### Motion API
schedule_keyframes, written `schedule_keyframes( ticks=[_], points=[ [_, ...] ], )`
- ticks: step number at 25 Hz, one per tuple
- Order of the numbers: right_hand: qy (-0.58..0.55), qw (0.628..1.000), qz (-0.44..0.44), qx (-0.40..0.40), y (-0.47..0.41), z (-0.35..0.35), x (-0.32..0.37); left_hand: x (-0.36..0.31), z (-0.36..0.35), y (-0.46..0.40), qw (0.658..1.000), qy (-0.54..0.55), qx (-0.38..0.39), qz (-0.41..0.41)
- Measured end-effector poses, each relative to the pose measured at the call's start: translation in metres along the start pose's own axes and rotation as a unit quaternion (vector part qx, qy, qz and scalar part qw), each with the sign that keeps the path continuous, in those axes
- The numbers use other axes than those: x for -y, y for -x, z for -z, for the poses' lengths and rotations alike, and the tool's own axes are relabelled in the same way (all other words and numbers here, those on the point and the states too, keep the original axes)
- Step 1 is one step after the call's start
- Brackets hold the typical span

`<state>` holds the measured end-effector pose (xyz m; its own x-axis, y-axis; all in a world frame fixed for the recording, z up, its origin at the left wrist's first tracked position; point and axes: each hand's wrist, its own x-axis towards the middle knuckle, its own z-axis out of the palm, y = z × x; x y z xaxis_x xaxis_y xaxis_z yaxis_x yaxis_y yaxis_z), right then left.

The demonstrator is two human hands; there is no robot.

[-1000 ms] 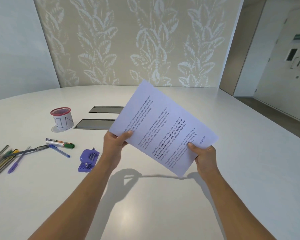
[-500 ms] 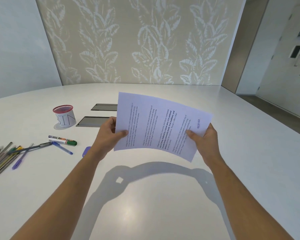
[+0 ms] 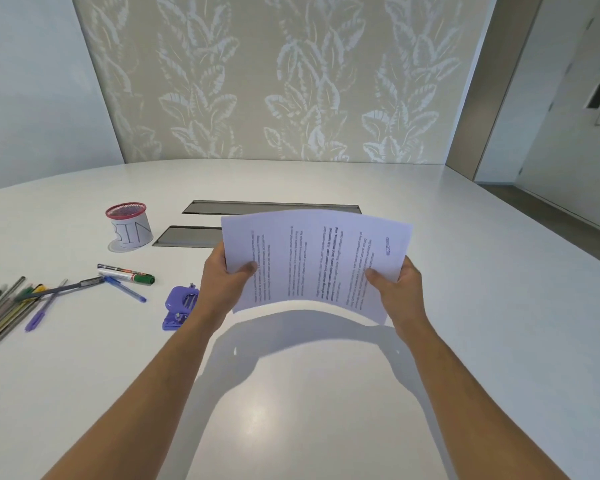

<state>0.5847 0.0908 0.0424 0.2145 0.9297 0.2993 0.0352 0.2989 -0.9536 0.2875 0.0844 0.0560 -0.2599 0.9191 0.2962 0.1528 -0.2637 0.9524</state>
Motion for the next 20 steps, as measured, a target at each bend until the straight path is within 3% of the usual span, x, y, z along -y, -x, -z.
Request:
schedule_keyframes(
  ticks=[4, 9, 14, 17, 20],
  points=[
    [0.013, 0.998, -0.053, 0.009, 0.014, 0.002, -0.022, 0.02, -0.002, 0.01, 0.999, -0.005, 0.011, 0.043],
    [0.001, 0.999, -0.034, 0.005, 0.003, 0.004, -0.012, 0.008, -0.001, -0.001, 1.0, 0.002, 0.011, 0.02],
    [0.023, 0.996, -0.078, 0.021, 0.015, 0.007, -0.027, 0.025, -0.005, 0.008, 0.999, 0.009, 0.018, 0.033],
    [0.023, 0.996, -0.083, 0.002, 0.01, 0.011, -0.022, 0.017, -0.005, 0.003, 0.998, 0.038, 0.022, 0.037],
    [-0.041, 0.987, -0.142, -0.057, 0.006, 0.015, -0.018, 0.01, -0.004, -0.002, 0.994, 0.096, 0.037, 0.049]
  ],
)
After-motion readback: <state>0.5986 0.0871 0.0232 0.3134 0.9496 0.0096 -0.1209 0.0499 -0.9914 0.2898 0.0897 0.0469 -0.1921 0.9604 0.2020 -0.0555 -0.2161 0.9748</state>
